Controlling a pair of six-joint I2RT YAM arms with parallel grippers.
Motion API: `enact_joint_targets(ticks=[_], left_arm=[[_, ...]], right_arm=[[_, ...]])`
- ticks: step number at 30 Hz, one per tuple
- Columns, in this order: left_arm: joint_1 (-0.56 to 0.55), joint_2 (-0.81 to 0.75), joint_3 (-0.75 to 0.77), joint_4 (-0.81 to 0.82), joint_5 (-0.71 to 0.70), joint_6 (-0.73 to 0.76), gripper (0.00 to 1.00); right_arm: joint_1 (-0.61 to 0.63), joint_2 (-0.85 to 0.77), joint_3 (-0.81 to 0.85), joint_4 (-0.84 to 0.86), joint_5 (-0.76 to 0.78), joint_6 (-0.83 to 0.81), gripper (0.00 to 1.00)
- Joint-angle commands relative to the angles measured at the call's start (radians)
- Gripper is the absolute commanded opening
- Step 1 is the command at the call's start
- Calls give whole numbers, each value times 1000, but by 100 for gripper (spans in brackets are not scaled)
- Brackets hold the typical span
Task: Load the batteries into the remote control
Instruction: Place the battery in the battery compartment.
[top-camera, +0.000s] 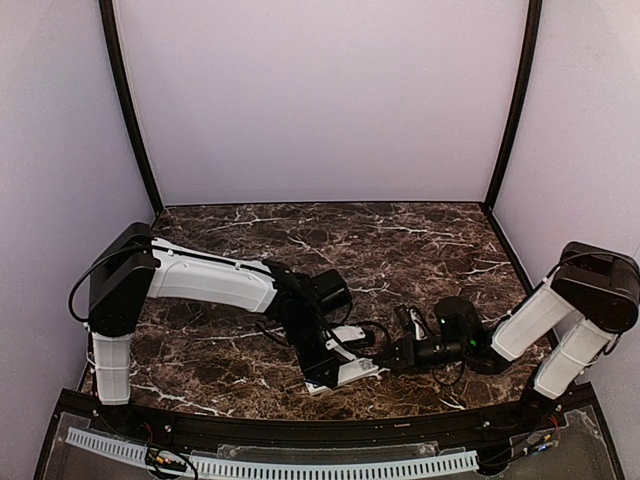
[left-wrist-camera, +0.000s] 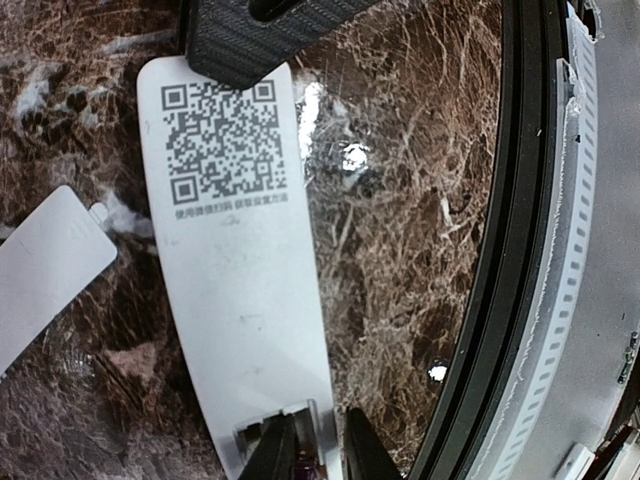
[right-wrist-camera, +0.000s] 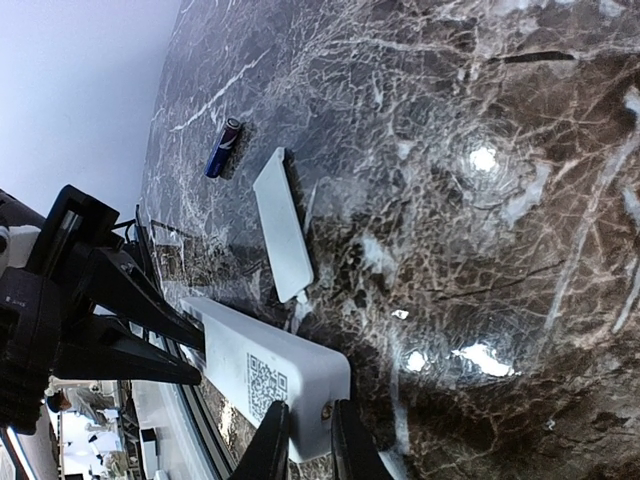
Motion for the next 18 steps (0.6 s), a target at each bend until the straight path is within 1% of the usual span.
enact_joint_targets(ticks=[1,2,4,10,14,18], left_arm=[[-16,24,6,-20,-47,14,20],[-16,20,17,-31,-57,12,20],[-16,1,31,-45,-81,13,25],[-14,-86,82,-105,-192,42,34],[-14,-132,108,-154,-243,65,36],[-9,-166,77,-174,-293,91,35]], right_arm=[[41,-17,7,-5,-66,-4,14],[41,-18,6,-6,-65,-4,14],[41,-22,5,-8,-64,-4,15],[41,-34,6,-21,-59,-9,16],[41,-39,8,-28,-56,-13,17],[41,-42,12,-34,-56,-17,17]])
